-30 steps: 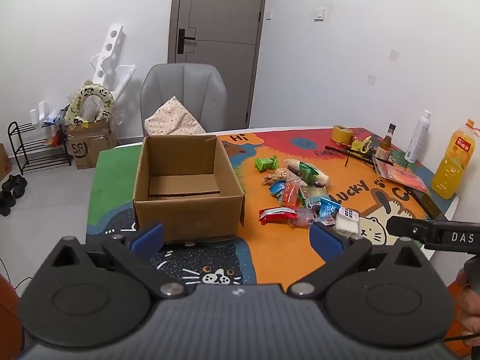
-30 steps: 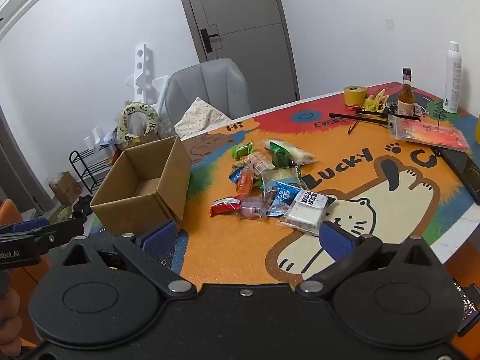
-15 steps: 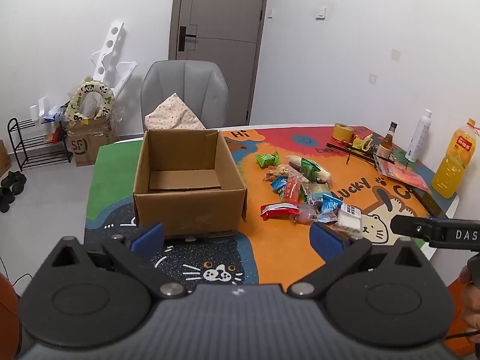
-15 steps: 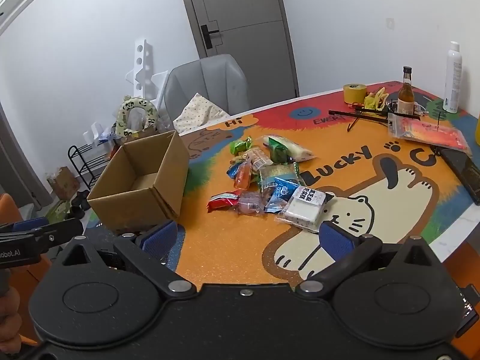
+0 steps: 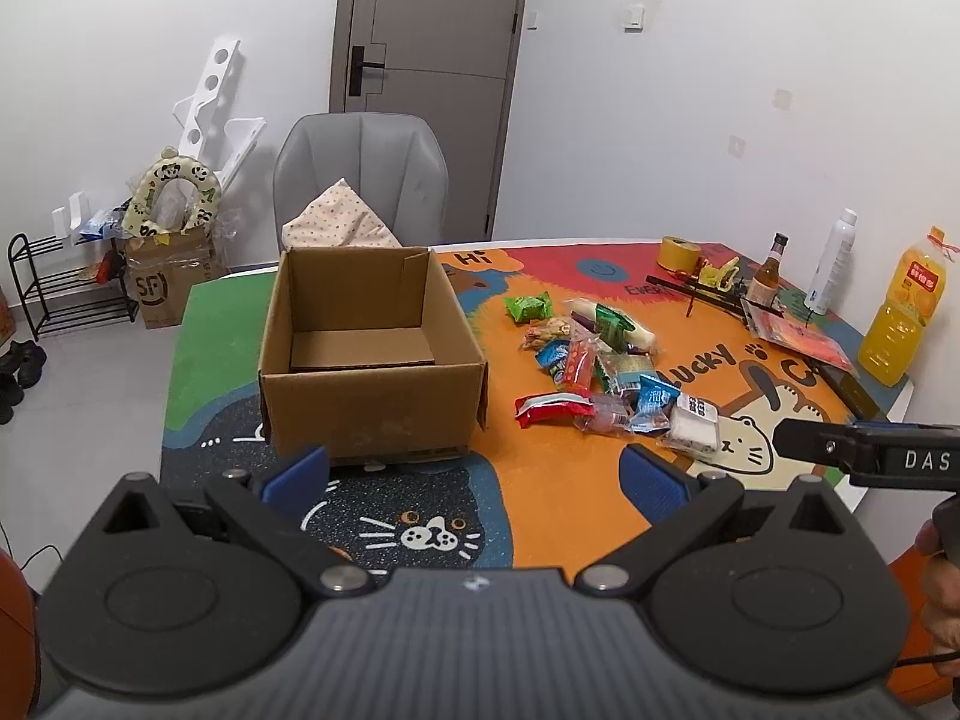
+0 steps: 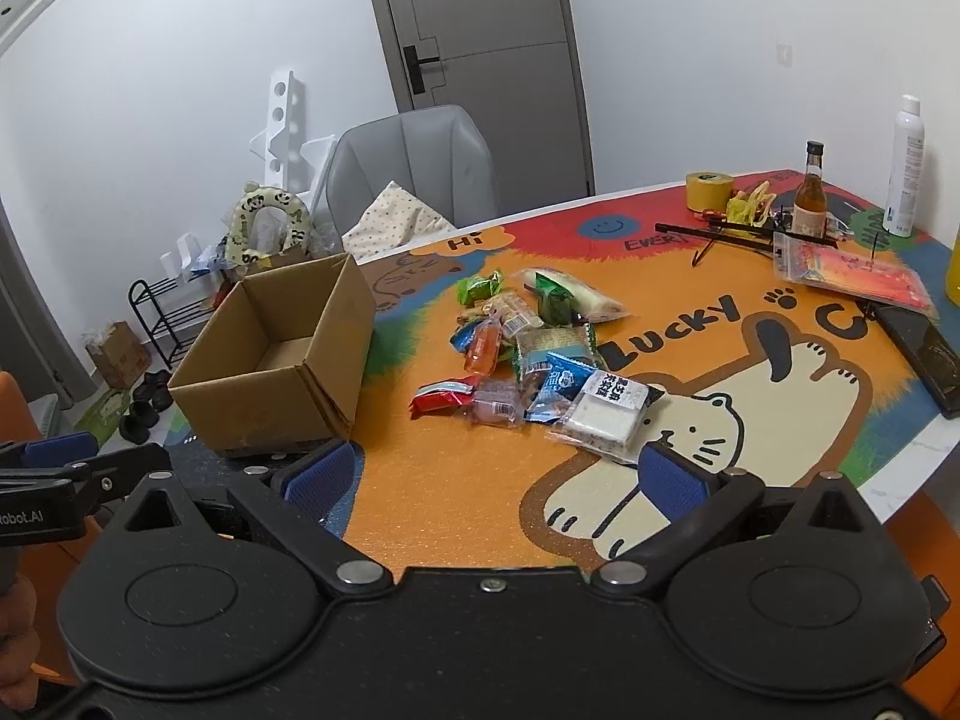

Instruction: Organize snacks

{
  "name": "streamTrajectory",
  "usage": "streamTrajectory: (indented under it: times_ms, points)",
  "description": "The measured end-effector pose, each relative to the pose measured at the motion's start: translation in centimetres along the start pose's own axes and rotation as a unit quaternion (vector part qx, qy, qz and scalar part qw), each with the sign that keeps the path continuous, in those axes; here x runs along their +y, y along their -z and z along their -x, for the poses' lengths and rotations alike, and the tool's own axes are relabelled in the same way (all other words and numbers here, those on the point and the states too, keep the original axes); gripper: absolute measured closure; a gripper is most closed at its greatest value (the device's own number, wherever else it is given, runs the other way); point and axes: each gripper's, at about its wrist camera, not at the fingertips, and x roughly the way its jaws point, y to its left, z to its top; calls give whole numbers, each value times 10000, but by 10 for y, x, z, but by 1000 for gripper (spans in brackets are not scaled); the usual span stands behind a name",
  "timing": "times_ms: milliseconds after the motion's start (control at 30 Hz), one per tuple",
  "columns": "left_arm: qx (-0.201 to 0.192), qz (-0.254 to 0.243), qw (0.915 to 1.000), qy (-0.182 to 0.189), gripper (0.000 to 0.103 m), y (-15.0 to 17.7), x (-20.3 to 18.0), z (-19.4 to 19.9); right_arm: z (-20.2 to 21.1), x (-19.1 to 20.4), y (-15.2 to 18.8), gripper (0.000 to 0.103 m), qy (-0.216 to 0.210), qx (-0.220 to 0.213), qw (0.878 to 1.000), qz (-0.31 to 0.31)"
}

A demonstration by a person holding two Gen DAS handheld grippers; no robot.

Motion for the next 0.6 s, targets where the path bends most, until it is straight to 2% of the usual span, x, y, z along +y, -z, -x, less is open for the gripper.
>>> streamTrajectory:
  times_ms: [600]
  points:
    - [-21, 0, 10000, 33, 1, -1, 3, 2, -1, 0, -1, 0, 152, -17, 9999, 1]
